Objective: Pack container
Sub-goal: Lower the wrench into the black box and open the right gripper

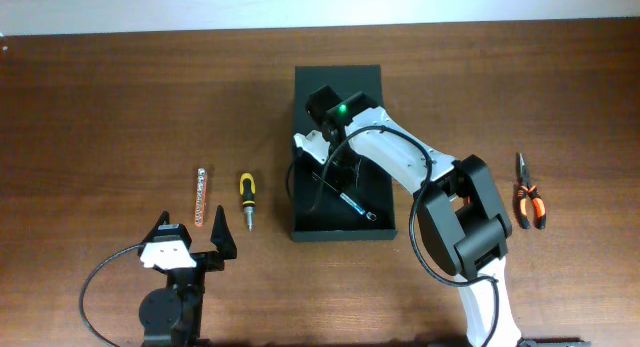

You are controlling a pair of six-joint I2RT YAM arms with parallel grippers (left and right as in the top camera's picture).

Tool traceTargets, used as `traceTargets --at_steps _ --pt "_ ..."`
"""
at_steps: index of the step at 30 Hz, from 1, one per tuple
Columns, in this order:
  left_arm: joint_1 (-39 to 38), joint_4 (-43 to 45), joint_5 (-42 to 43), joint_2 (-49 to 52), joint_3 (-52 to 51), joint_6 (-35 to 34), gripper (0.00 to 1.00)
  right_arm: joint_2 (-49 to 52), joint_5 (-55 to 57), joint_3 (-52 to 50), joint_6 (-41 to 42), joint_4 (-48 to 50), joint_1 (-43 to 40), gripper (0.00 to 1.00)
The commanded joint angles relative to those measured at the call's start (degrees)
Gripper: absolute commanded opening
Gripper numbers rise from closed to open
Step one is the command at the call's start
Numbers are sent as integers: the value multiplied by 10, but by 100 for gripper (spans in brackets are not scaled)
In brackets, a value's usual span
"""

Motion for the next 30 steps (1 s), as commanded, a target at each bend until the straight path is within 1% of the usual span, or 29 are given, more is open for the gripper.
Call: traceTargets --at_steps 1,18,19,23,26,27,30 --pt "-2 -3 4 -1 -1 9 99 7 -10 -3 -1 3 3 4" --pt "-2 -3 4 -1 -1 9 99 26 -10 -3 -1 1 2 5" --pt "-2 -3 4 -1 -1 9 99 26 -10 -3 -1 0 2 8" --pt "-2 -3 4 -1 -1 9 99 26 -10 -3 -1 -3 2 26" --pt "-2 -3 4 -1 -1 9 99 26 -9 -3 -1 -6 2 27" --pt "-2 -3 4 -1 -1 9 99 26 -9 -3 -1 -7 2 30" --pt "-2 -3 4 -1 -1 9 99 26 -9 -3 -1 -11 2 35"
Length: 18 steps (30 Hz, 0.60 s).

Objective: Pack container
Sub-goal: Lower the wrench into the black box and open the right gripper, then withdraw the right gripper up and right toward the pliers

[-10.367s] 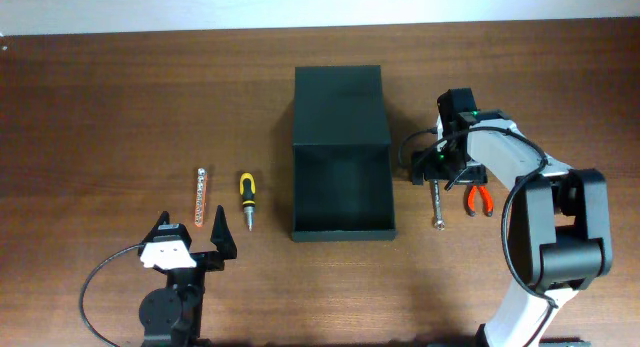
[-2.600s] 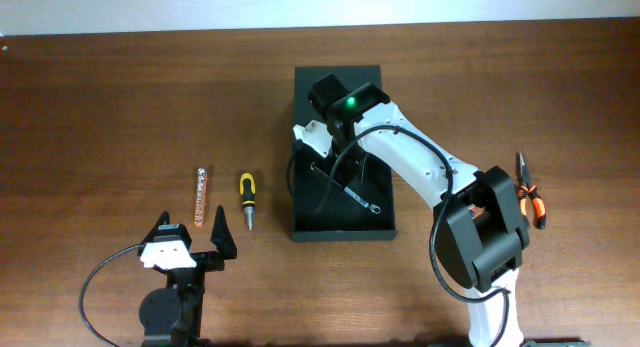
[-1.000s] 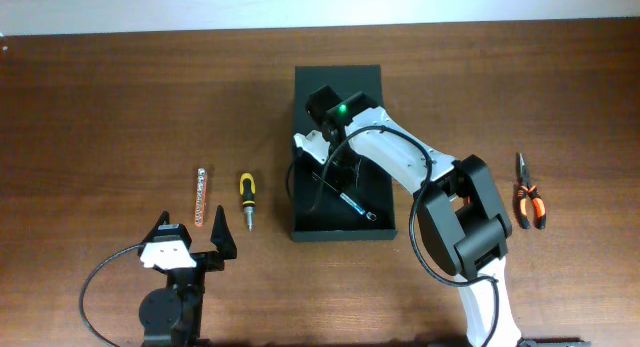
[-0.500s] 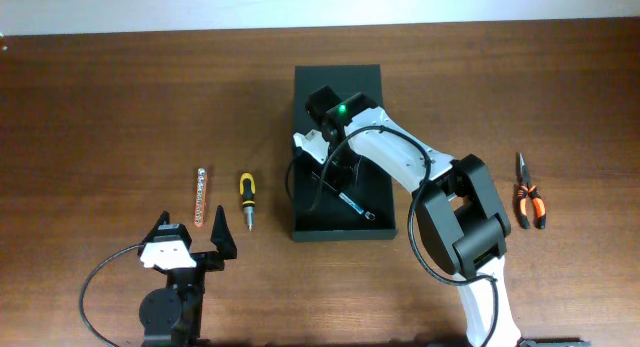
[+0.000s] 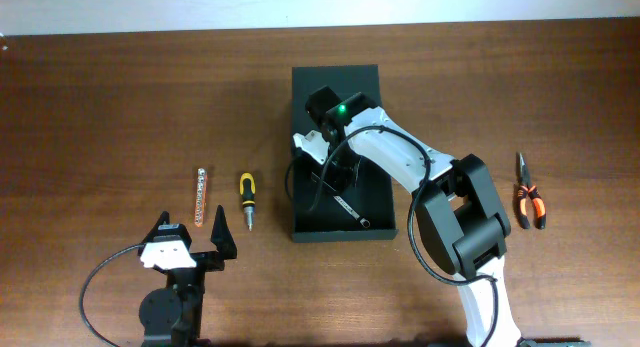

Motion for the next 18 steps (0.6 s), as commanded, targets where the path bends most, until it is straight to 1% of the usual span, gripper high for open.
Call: traceTargets --at_steps 1,5,9,12,18 --pt "-2 -3 4 -1 -1 9 99 21 0 -3 -2 -16 3 36" --pt "-2 -3 4 -1 -1 9 99 21 0 6 -2 -33 3 38" --pt "-2 -3 4 -1 -1 9 99 21 0 45 -2 -64 2 41" --pt "-2 -3 4 -1 -1 9 99 21 0 92 -2 -90 -1 43" --pt "-2 -3 4 -1 -1 9 99 21 0 217 -2 -146 -18 50"
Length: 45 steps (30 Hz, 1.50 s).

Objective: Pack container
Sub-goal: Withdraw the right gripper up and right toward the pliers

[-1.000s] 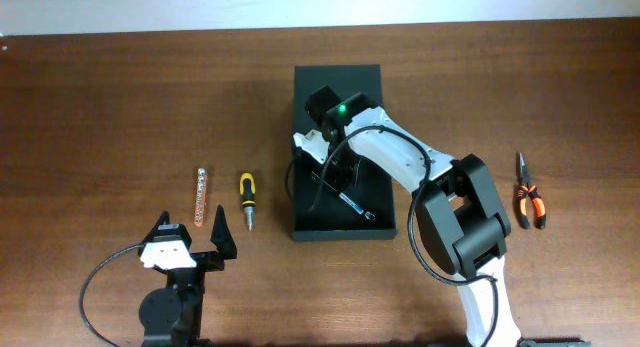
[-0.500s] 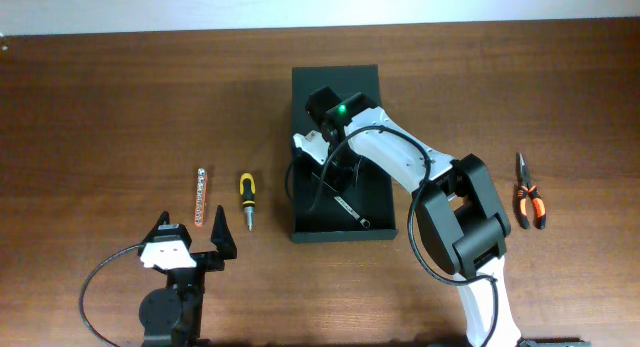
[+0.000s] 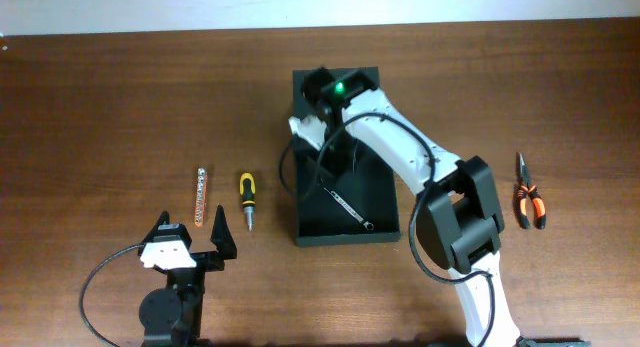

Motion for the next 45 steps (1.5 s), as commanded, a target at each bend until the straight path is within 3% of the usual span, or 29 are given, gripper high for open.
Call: traceTargets --at_steps 1,4,8,16,25,30,37,45 --pt "-2 -3 4 -1 -1 9 99 -1 -1 81 -3 -21 -16 51" --pt "-2 -3 4 -1 -1 9 99 -1 31 148 17 -49 -29 59" --pt "-2 -3 4 -1 -1 9 99 -1 123 231 61 -98 -53 98" --pt "-2 -3 4 -1 -1 9 99 -2 189 349 132 -207 -146 99" --pt "-2 -3 4 -1 -1 9 99 -87 179 333 193 -207 -261 99" --pt "-2 -3 4 -1 -1 9 99 -191 178 237 203 -207 -296 99" --pt "-2 -3 4 -1 -1 9 99 -346 180 8 207 -207 -346 99" --pt "-2 -3 4 -1 -1 9 99 -385 177 -165 185 -117 -387 99"
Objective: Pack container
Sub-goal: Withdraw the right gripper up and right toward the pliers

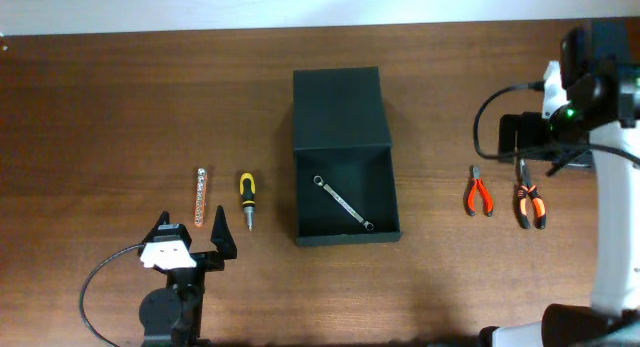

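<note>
The black box stands mid-table with its lid folded back. A silver wrench lies slantwise on its floor. To the left lie a yellow-handled screwdriver and a thin silver-and-orange tool. Right of the box lie two orange-handled pliers, a small pair and a larger pair. My right gripper hangs over the larger pair's tip; how its jaws stand is unclear. My left gripper rests open near the front edge, holding nothing.
The right arm's white link runs down the table's right edge, with a black cable looping by the wrist. The left arm's base and cable sit at the front left. A pale wall borders the far edge.
My right arm was stretched over the box's back end; now it is at the table's right side above the pliers. A second, smaller pair of pliers now shows. The left arm is unchanged.
At first my right gripper was down inside the box at the wrench. A second later it was still there, the wrench flat on the floor. Then it stood nearer the lid, clear of the wrench. Now it is over the pliers and the wrench remains in the box.
</note>
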You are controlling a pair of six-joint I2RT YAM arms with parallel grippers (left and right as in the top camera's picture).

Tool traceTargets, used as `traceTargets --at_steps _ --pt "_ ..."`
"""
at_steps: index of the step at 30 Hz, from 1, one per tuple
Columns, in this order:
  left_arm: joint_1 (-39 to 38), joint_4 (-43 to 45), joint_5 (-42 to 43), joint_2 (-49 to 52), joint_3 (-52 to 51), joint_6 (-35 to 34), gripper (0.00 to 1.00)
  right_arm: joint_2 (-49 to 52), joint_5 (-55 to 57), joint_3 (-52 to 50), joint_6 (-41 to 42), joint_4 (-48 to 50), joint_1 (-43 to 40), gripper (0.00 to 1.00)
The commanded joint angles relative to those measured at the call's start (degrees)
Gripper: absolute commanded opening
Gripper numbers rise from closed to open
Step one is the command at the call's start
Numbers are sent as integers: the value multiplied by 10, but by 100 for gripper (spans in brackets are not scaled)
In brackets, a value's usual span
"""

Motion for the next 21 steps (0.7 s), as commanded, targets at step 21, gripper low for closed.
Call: traceTargets --at_steps 21 --pt "-2 -3 4 -1 -1 9 99 39 -4 -163 -162 186 -4 99"
